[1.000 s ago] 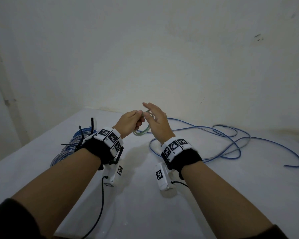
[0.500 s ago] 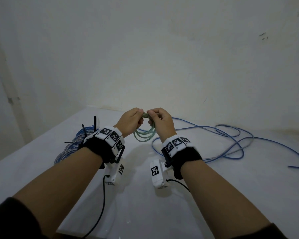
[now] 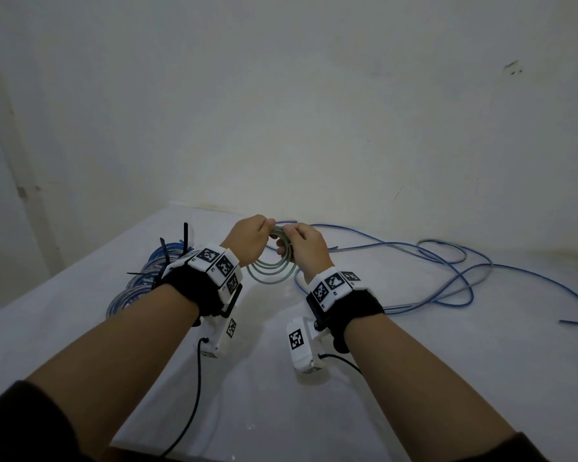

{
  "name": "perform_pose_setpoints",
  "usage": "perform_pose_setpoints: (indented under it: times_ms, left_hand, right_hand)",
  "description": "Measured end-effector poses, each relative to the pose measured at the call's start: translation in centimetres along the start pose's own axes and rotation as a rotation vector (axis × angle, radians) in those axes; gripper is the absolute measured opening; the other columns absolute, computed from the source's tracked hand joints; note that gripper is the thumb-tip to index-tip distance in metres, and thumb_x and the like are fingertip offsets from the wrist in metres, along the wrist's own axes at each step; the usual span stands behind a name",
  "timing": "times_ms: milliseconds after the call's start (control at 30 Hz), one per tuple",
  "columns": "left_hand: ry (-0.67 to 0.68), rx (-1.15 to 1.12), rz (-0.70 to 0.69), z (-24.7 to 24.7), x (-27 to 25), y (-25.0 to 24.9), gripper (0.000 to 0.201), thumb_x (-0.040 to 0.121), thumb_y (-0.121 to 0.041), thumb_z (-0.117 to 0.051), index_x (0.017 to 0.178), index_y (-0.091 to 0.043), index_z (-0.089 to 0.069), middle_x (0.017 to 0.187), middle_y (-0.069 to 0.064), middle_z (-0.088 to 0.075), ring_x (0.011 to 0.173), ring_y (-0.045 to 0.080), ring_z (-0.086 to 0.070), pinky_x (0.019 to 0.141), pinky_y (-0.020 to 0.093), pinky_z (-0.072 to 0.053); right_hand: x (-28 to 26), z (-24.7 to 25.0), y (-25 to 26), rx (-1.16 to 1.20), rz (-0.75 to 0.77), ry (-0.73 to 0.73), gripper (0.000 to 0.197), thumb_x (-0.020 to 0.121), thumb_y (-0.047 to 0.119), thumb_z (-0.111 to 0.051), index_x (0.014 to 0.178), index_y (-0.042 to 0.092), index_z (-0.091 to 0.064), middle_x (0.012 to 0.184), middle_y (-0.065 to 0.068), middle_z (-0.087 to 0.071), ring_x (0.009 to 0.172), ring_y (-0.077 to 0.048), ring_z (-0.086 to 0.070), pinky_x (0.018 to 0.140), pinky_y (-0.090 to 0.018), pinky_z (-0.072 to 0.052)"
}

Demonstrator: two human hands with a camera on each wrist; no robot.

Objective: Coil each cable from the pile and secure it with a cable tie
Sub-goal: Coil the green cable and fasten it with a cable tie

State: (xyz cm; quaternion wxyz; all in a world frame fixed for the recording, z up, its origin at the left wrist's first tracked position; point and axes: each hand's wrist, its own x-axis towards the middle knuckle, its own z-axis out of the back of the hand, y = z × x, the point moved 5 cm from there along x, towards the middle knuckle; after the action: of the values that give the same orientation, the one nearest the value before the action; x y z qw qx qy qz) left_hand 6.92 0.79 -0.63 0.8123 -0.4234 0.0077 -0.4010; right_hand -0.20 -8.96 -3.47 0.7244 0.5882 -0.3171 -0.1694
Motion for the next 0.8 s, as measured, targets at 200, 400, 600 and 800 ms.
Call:
perform_pose_setpoints:
  times_ms: [200,400,600,800]
  left_hand:
    - [0.015,0.07,0.049,0.5,-0.1,0.6,0.033,0.101,-0.025,-0.033,0.084,-0.002,-0.05,0.082,0.013,-0.052,0.076,0.025,-0.046,0.07,0.03,-0.033]
    - [0.049,0.08,0.092,0.5,0.0,1.3,0.038,0.101,-0.026,-0.032,0.09,0.002,-0.056,0.085,0.015,-0.053,0.077,0.025,-0.047,0.071,0.031,-0.035]
    - [0.132,-0.001,0.146,0.0,-0.3,1.3,0.042,0.101,-0.028,-0.028,0.087,-0.001,-0.058,0.077,0.011,-0.052,0.068,0.025,-0.047,0.066,0.031,-0.038]
    - [0.217,-0.255,0.28,-0.7,-0.6,0.9,0.042,0.101,-0.024,-0.03,0.073,-0.008,-0.057,0.063,0.004,-0.046,0.053,0.018,-0.049,0.056,0.026,-0.04]
  right_hand:
    - [-0.7,-0.9,0.0,0.041,-0.034,0.055,0.019,0.093,0.019,-0.056,0.074,0.014,-0.058,0.067,-0.005,-0.058,0.058,-0.015,-0.055,0.062,-0.03,-0.043]
    - [-0.9,-1.1,-0.4,0.033,-0.051,0.044,0.013,0.087,0.022,-0.065,0.087,0.011,-0.059,0.068,-0.005,-0.061,0.06,-0.016,-0.057,0.065,-0.031,-0.046]
    - [-0.8,-0.7,-0.6,-0.055,-0.041,0.056,0.018,0.088,0.012,-0.062,0.071,0.014,-0.058,0.067,-0.008,-0.062,0.06,-0.018,-0.056,0.066,-0.034,-0.046]
    - [-1.0,0.7,0.0,-0.018,-0.03,-0.012,0.008,0.087,0.01,-0.063,0.093,0.008,-0.057,0.068,-0.006,-0.06,0.057,-0.017,-0.058,0.069,-0.037,-0.05]
